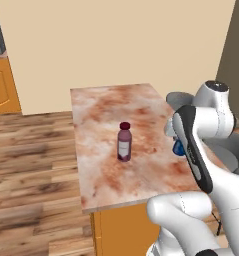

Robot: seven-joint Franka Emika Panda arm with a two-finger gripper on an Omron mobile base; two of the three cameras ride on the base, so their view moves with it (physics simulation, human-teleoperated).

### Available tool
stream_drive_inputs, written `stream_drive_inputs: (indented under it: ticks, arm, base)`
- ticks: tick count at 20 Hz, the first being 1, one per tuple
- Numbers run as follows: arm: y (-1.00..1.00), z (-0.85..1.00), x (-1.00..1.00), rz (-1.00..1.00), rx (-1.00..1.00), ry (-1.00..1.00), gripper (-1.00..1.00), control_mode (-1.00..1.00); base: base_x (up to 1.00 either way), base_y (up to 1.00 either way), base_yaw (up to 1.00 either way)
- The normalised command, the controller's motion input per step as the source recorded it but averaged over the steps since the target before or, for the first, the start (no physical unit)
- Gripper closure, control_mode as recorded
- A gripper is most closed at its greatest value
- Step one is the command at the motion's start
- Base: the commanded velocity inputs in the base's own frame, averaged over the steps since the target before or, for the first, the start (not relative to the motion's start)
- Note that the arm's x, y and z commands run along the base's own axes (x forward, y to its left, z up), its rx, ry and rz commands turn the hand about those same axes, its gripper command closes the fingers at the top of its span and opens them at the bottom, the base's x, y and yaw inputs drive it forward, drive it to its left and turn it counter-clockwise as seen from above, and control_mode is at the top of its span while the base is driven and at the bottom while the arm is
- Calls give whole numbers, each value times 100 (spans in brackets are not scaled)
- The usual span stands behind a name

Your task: Move the drinks to the dining counter.

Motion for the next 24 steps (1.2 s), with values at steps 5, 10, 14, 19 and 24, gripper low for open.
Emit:
stream_drive_inputs:
  ticks: [5,10,14,19,24]
  arm:
    - [0,-31,37,1,0,-1,100,-100]
    - [0,-8,35,0,0,1,100,-100]
    - [0,-8,28,0,0,0,100,-100]
    - [0,-16,27,0,0,-2,100,-100]
    - [0,-18,22,0,0,-2,100,-100]
  base:
    - [0,0,0]
    - [0,0,0]
    - [0,0,0]
    - [0,0,0]
    - [0,0,0]
